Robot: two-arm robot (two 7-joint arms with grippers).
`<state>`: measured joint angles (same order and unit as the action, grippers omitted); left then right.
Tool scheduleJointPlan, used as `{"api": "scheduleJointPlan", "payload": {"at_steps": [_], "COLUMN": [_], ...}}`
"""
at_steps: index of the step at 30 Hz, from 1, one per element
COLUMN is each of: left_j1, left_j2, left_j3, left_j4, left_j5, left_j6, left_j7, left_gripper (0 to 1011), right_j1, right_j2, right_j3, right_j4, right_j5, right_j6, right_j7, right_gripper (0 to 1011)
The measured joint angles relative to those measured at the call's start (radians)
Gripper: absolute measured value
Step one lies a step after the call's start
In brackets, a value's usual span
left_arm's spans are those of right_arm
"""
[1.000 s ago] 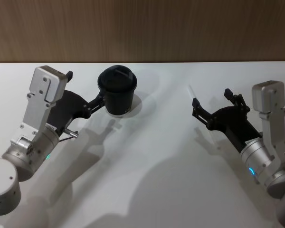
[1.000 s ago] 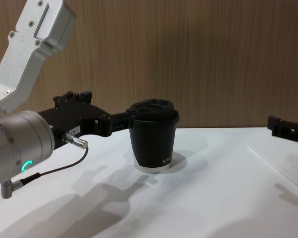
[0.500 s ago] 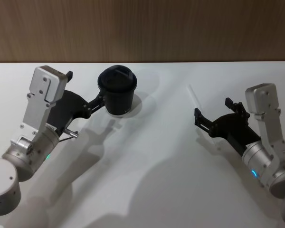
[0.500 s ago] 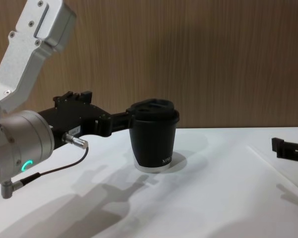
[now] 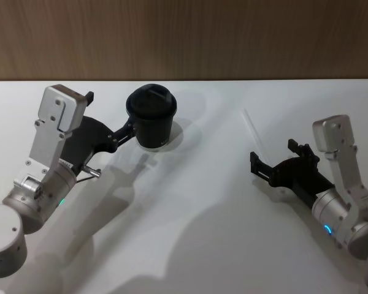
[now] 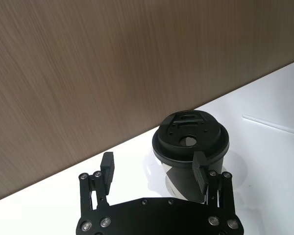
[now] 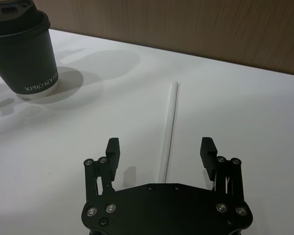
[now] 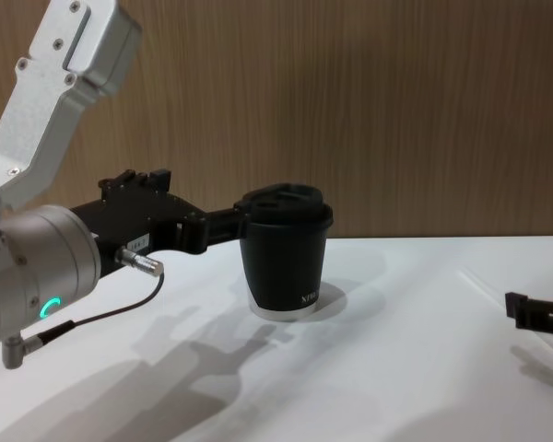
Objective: Pick up the straw with one hand, pass it to the other hand, and insert it into the cup.
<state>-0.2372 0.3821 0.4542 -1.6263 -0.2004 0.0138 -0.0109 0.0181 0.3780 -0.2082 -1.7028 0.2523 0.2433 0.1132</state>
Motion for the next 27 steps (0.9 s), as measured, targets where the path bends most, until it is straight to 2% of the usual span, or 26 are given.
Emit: {"api": "scheduleJointPlan", "payload": {"at_steps": [9, 27], "left_j1": [0.000, 0.000], "left_j2": [0.000, 0.000], "left_j3": [0.000, 0.000], "left_j4": [0.000, 0.000], "left_j5": [0.000, 0.000], "left_j6": [0.000, 0.000], "left_j7": [0.000, 0.000], "left_gripper": [1003, 1002], "right_j1": [0.006, 0.011], "right_j2": [0.002, 0.011], "right_j3": [-0.001, -0.014], "right_j4": [0.027, 0.065], "right_j5": [-0.004, -0.049], "right_j6": [0.007, -0.014], "right_j7": [0.019, 0.039], "right_gripper": [1001, 1001]}}
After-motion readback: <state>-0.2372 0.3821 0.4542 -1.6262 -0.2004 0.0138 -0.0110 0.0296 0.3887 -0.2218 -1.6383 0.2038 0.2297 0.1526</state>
